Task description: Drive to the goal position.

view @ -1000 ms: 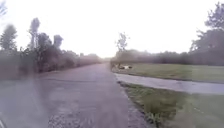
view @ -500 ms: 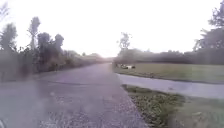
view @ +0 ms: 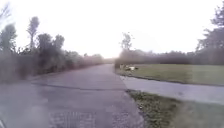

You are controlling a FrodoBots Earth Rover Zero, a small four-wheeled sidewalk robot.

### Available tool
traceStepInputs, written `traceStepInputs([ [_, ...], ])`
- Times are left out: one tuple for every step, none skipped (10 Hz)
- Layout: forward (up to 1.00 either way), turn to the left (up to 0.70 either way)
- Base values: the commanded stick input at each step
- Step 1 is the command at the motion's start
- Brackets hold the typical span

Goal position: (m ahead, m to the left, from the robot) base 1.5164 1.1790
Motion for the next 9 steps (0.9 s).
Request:
traceStepInputs([
  [0.70,0.00],
  [0.70,0.00],
  [0.70,0.00],
  [0.70,0.00],
  [0.70,0.00],
  [0.70,0.00],
  [0.70,0.00],
  [0.45,0.00],
  [0.45,0.00],
])
